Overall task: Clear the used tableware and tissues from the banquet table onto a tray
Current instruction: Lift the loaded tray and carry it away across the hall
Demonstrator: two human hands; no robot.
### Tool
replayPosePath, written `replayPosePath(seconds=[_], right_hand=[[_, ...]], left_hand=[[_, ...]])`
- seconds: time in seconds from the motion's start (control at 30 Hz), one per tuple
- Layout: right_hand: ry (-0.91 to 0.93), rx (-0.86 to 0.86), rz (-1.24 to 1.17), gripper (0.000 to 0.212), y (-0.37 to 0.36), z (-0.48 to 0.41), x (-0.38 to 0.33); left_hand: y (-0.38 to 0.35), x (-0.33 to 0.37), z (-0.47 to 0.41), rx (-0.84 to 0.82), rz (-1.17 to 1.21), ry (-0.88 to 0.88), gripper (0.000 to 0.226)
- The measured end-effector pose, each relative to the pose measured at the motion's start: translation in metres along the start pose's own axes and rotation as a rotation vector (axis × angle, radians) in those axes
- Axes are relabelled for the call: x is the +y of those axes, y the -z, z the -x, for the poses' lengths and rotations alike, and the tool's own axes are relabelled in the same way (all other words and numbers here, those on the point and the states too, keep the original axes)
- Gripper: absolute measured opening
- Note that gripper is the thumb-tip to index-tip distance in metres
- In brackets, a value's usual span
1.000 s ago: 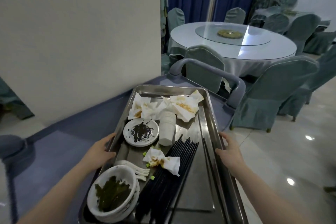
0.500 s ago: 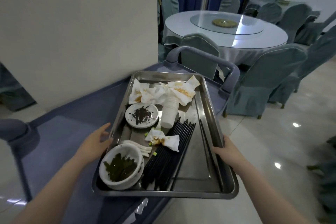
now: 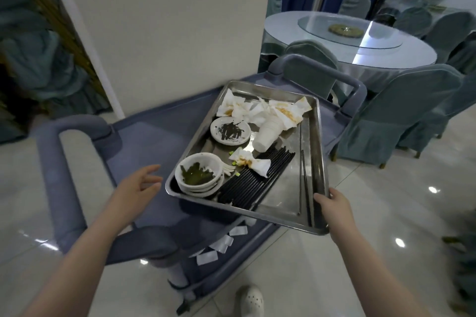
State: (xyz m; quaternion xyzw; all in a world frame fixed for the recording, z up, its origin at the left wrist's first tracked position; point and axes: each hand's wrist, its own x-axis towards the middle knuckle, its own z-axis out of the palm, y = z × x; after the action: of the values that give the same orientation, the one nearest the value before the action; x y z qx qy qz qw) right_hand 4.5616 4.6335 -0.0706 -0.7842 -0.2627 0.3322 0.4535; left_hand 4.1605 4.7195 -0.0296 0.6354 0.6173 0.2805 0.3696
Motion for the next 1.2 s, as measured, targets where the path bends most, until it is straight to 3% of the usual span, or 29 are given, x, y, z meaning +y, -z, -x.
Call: replayPosePath(seconds=[0.23, 0.5, 0.63, 0.8, 1.03, 1.13, 1.2], right_hand=[[-0.082, -0.16, -0.163, 0.036, -0.059, 0.053, -0.002], [-0.383, -0.578, -0.365, 0.056, -0.102, 0.094, -0.04], [-0.54, -0.723, -0.41, 0.092, -0.113, 0.098, -0.061], [-0.606, -0.747, -0.483, 0.103, -0.134, 0.102, -0.075], [-0.546, -0.875, -0.366, 0.1, -0.148, 0.094, -0.083], [-0.436, -0.906, -0.052, 0.083, -0.144, 0.081, -0.083], [-0.305, -0.833, 0.18, 0.063, -0.14, 0.071, -0.081]], left_hand=[[0.018, -0.014, 0.032, 0.042, -0.1, -0.072, 0.044], [0.017, -0.019, 0.035, 0.012, -0.175, -0.134, 0.054], [0.02, -0.023, 0.032, 0.067, -0.134, -0.14, 0.053], [0.021, -0.023, 0.03, 0.06, -0.182, -0.146, 0.053], [0.03, -0.025, 0.026, 0.098, -0.259, -0.126, 0.053], [0.032, -0.025, 0.024, 0.092, -0.284, -0.122, 0.053], [0.031, -0.024, 0.024, 0.089, -0.292, -0.115, 0.053]])
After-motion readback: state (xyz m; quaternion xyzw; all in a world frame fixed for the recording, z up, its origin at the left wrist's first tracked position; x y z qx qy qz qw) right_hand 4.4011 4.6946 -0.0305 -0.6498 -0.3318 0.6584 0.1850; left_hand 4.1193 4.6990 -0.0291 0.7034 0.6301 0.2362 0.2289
